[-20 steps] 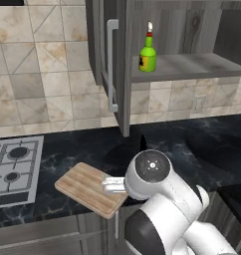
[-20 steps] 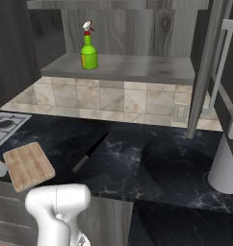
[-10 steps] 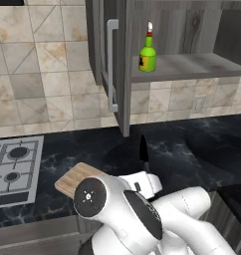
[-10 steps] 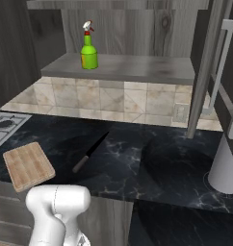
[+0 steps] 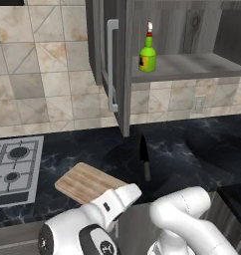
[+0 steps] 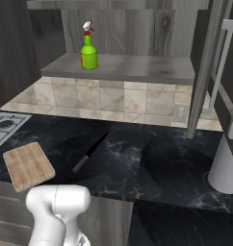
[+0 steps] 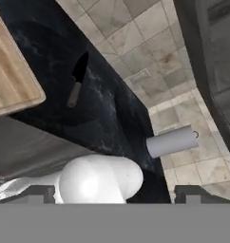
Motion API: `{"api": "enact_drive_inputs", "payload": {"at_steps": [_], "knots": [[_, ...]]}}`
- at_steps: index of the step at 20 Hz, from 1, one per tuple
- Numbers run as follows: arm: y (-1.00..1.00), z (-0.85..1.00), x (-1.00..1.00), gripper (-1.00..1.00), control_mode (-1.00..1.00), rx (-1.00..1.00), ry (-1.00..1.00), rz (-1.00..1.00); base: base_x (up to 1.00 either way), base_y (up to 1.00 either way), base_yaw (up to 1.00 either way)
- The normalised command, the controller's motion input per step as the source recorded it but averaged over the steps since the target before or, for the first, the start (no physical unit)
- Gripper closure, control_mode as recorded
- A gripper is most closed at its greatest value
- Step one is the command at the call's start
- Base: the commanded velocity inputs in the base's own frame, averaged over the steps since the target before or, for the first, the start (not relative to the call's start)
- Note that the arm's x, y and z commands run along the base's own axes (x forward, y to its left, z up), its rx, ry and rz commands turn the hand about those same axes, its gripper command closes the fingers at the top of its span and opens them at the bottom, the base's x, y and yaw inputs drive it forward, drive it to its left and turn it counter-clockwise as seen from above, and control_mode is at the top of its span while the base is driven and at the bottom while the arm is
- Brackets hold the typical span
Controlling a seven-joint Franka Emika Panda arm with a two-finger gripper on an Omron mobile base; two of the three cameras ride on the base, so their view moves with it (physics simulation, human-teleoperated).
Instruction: Move the cutting board and knife to the sink. Then move spray from the cabinet to the counter.
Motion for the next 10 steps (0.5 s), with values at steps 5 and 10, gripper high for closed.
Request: {"api": "enact_drive_inputs", "payload": {"at_steps": [5,10], "knots": [[0.0,-0.41,0.09,-1.0,-1.0,-0.29,0.0,0.0,0.0,0.0,0.0],[0.02,-0.38,0.28,-1.0,-1.0,-0.23,0.06,0.0,0.0,0.0,0.0]]}}
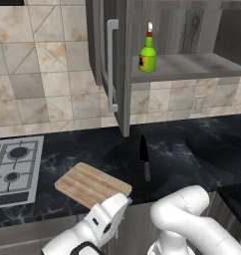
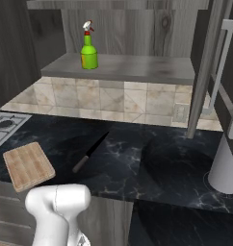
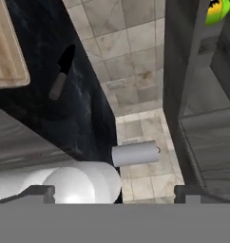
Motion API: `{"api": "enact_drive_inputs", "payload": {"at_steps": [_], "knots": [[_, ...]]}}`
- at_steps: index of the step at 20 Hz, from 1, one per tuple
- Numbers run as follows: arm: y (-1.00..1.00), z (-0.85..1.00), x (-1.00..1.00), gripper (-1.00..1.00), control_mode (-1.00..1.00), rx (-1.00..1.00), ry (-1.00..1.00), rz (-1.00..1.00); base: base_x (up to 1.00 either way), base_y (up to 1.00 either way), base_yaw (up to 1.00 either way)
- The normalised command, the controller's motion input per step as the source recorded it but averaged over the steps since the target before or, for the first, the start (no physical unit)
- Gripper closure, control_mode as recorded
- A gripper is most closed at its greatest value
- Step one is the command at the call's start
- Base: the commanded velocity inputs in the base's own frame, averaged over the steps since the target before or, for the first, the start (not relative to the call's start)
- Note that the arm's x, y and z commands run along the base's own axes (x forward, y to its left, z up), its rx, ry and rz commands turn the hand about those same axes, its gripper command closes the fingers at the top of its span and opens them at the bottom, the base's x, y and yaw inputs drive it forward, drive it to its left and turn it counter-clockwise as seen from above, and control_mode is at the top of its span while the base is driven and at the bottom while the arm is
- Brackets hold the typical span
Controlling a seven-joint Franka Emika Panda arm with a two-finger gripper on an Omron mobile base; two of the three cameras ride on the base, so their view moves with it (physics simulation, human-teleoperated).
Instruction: Move the cutting board and knife to the sink. Then move spray from the cabinet to the counter.
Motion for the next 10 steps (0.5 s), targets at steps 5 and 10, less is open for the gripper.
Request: {"api": "enact_drive_inputs", "payload": {"at_steps": [5,10], "knots": [[0.1,-0.47,0.26,-1.0,-1.0,-0.17,0.15,0.02,0.0,0.0,0.0],[0.3,-0.56,0.12,-1.0,-1.0,-0.17,0.21,0.06,0.0,0.0,0.0]]}}
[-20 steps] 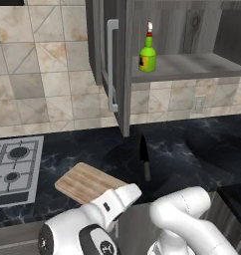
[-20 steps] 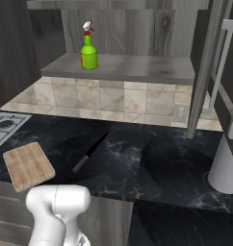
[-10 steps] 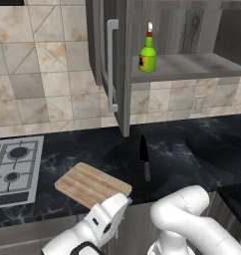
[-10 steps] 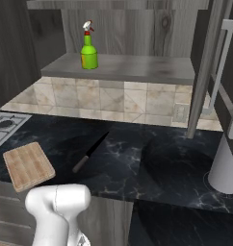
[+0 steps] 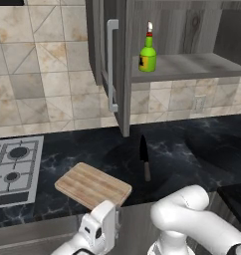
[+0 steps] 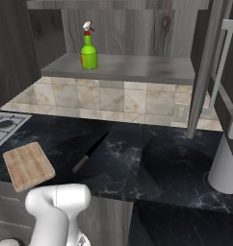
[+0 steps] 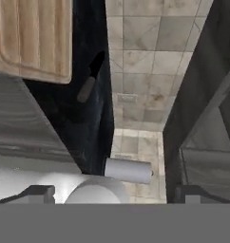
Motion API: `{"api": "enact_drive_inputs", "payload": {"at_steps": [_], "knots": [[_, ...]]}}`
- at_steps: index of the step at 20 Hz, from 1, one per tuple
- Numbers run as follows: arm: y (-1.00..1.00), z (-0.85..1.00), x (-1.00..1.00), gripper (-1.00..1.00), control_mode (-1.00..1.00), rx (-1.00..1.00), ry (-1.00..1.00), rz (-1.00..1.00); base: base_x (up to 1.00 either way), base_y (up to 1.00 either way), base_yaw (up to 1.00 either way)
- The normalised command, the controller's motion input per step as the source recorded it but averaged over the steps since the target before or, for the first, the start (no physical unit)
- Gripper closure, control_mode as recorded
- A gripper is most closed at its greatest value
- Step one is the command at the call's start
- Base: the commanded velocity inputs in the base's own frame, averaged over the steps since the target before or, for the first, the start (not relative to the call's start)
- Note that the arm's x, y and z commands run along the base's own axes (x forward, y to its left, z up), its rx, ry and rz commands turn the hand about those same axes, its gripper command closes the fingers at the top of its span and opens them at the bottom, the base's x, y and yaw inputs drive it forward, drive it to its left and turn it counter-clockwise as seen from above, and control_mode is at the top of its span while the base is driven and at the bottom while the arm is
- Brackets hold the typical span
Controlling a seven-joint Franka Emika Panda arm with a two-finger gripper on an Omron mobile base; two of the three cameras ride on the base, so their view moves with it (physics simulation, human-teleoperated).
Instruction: Move the cutting board and knife to the sink. Then move spray from the cabinet to the counter.
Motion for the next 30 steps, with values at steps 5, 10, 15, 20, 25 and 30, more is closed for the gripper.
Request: {"api": "enact_drive_inputs", "payload": {"at_steps": [5,10,15,20,25,30], "knots": [[0.35,-0.38,0.18,-1.0,-1.0,-0.15,0.11,0.06,0.0,0.0,0.0],[0.25,-0.25,0.34,-1.0,-1.0,-0.12,0.04,0.05,0.0,0.0,0.0],[0.16,-0.36,0.44,-1.0,-1.0,-0.12,0.06,0.02,0.0,0.0,0.0],[0.12,-0.42,0.41,-1.0,-1.0,-0.1,0.11,0.01,0.0,0.0,0.0],[0.15,-0.46,0.35,-1.0,-1.0,-0.1,0.13,0.01,0.0,0.0,0.0],[0.15,-0.48,0.3,-1.0,-1.0,-0.09,0.14,0.01,0.0,0.0,0.0]]}}
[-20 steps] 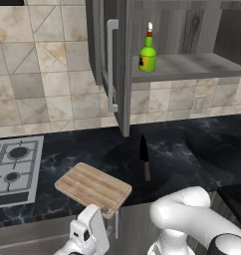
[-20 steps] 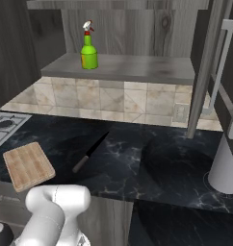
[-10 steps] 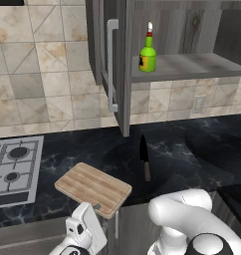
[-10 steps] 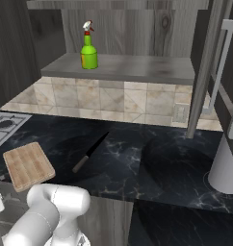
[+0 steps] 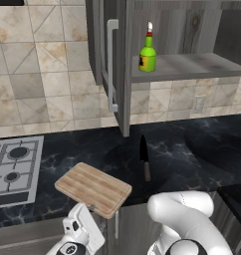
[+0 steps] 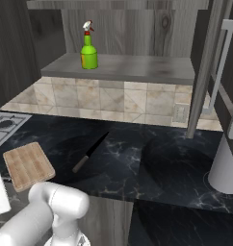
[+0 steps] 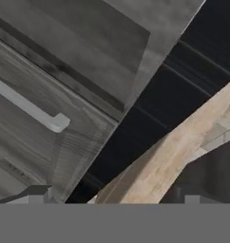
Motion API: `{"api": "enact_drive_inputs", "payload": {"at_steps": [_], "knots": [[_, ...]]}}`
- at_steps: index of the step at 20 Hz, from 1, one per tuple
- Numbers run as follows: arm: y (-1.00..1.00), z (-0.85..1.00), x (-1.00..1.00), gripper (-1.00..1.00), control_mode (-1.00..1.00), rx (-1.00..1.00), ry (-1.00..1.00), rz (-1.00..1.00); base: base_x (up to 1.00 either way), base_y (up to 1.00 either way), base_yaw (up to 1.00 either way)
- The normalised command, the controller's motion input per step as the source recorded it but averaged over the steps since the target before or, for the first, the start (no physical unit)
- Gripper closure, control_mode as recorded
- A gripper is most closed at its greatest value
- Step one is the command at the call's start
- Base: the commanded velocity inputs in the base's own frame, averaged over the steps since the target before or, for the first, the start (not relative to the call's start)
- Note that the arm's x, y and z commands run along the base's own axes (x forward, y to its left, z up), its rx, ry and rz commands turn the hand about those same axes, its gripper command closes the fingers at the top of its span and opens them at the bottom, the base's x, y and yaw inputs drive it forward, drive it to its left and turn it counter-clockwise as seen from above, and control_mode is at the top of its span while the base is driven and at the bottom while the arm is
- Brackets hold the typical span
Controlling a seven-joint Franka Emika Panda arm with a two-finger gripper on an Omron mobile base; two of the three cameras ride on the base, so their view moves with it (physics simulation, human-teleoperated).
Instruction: Move the cutting board and knife to the sink. Then move spray from the cabinet to the counter.
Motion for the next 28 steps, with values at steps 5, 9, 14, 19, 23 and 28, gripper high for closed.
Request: {"api": "enact_drive_inputs", "payload": {"at_steps": [5,9,14,19,23,28], "knots": [[0.05,-0.38,0.18,-1.0,-1.0,-0.06,0.09,0.01,0.0,0.0,0.0],[0.0,-0.06,0.0,-1.0,-1.0,0.0,0.01,0.0,0.0,0.0,0.0],[0.0,0.0,-0.1,-1.0,-1.0,0.0,-0.04,0.0,0.0,0.0,0.0],[0.0,0.0,-0.07,-1.0,-1.0,0.0,-0.07,0.0,0.0,0.0,0.0],[0.0,0.13,-0.01,-1.0,-1.0,0.0,-0.12,0.0,0.0,0.0,0.0],[0.0,0.16,0.0,-1.0,-1.0,0.0,-0.12,0.0,0.0,0.0,0.0]]}}
